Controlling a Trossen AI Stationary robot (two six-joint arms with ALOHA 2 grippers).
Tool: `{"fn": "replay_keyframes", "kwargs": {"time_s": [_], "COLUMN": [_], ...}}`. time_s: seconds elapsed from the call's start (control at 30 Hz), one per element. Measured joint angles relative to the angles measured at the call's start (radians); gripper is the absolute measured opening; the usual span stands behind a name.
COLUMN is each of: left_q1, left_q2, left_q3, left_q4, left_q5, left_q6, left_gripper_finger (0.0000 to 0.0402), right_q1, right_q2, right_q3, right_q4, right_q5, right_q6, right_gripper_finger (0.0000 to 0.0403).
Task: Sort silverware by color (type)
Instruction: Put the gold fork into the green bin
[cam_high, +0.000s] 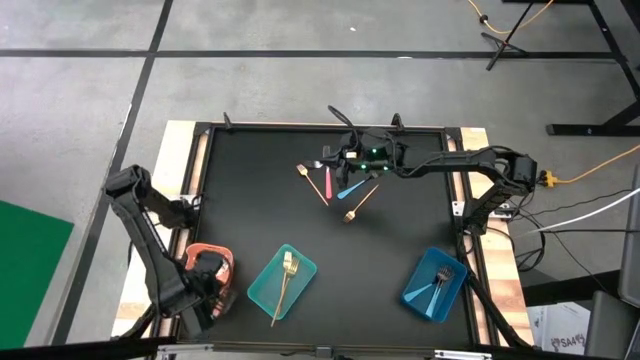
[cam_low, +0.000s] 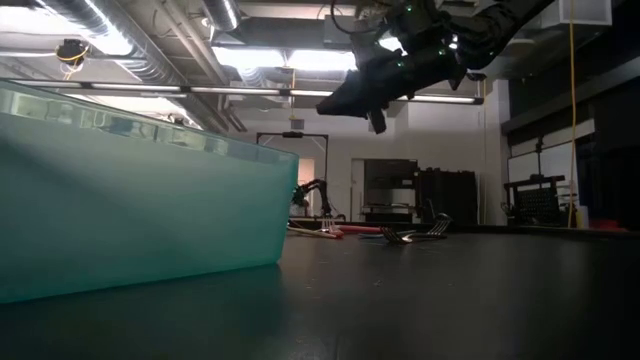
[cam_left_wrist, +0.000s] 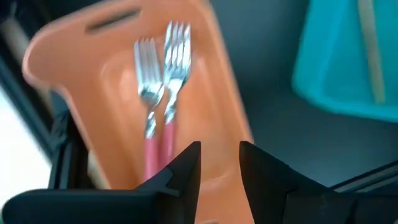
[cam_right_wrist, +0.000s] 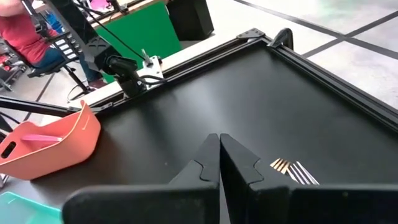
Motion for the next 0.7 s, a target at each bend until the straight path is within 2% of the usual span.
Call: {"fn": "replay_keyframes", "kwargs": {"time_s": [0.37, 0.5, 0.7], "left_q1": [0.15, 0.233, 0.361], "left_q2": [-0.056, -0.058, -0.058], "left_q3": [0.0, 0.0, 0.0], "left_q4": [0.001, 0.001, 0.001], "left_q5": [-0.337, -0.36, -0.36], "left_q6": [0.343, 0.527, 0.812], "left_gripper_finger": [0.0104, 0.0104, 0.0104], "right_q1": [0.0, 0.0, 0.0], "right_q2": [0.0, 0.0, 0.0], "right_q3": [0.0, 0.0, 0.0], "right_q4": [-0.003, -0.016, -0.031], "right_q5": [-0.065, -0.099, -0.104], "right_q6": [-0.024, -0.024, -0.024], "right_gripper_finger": [0.0003, 0.0015, 0.0094]}}
